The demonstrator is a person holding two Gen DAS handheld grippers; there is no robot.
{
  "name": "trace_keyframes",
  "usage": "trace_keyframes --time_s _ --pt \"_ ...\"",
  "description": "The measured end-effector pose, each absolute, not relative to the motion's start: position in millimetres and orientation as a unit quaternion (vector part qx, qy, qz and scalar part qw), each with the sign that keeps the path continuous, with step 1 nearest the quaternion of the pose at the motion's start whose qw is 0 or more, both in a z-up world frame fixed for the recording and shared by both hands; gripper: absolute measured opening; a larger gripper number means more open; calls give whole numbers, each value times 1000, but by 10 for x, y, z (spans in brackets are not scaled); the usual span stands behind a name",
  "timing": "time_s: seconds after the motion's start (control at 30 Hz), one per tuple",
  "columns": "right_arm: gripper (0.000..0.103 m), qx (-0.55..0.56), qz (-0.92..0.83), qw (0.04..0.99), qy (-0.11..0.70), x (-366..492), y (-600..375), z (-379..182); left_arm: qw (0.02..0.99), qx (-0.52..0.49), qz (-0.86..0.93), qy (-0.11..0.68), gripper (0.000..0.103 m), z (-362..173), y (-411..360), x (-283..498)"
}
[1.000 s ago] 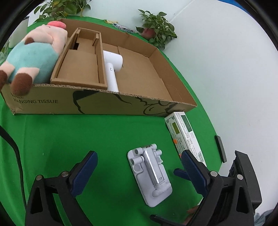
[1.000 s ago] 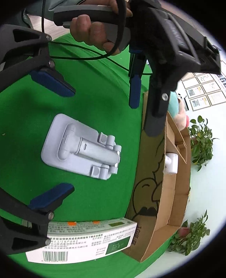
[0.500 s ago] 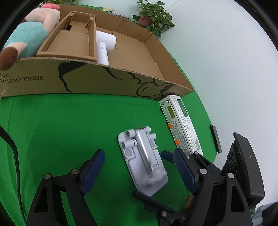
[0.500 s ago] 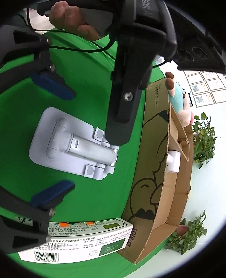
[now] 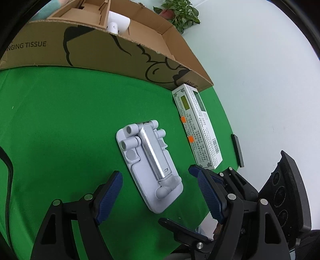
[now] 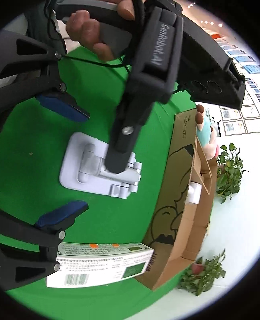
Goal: Organize objects
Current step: 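Move the right gripper to the white phone stand on the table, then grasp the white phone stand with the right gripper and lift it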
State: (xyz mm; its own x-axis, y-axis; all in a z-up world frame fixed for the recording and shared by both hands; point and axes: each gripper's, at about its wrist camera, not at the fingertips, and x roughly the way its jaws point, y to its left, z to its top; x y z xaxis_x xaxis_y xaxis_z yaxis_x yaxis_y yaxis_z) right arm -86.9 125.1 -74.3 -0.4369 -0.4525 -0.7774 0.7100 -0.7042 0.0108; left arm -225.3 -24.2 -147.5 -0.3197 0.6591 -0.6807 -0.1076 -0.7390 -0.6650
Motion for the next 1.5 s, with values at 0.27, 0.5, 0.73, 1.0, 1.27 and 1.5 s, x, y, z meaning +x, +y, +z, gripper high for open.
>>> trace_keyframes --time_s 0.27,0.5,0.73,1.0,1.27,1.5 --pt "80 432 -826 327 155 -1104 1093 -917 258 -522 759 -291 74 -1514 -300 -2321" --pt "70 428 -830 322 157 -1058 1068 -930 256 -520 758 -299 70 -1534 -312 -2305" --pt "69 451 -825 325 106 -1061 1169 -905 249 -518 759 -307 70 -1534 -329 -2251" --pt "61 467 -813 344 52 -1107 1289 -889 226 -513 766 -314 66 -1523 -422 -2218" --pt "70 456 -821 329 96 -1007 1146 -875 223 -516 765 -315 66 -1507 -468 -2183" --pt "72 436 -832 307 150 -877 1014 -945 224 -517 764 -315 64 -1507 -482 -2140"
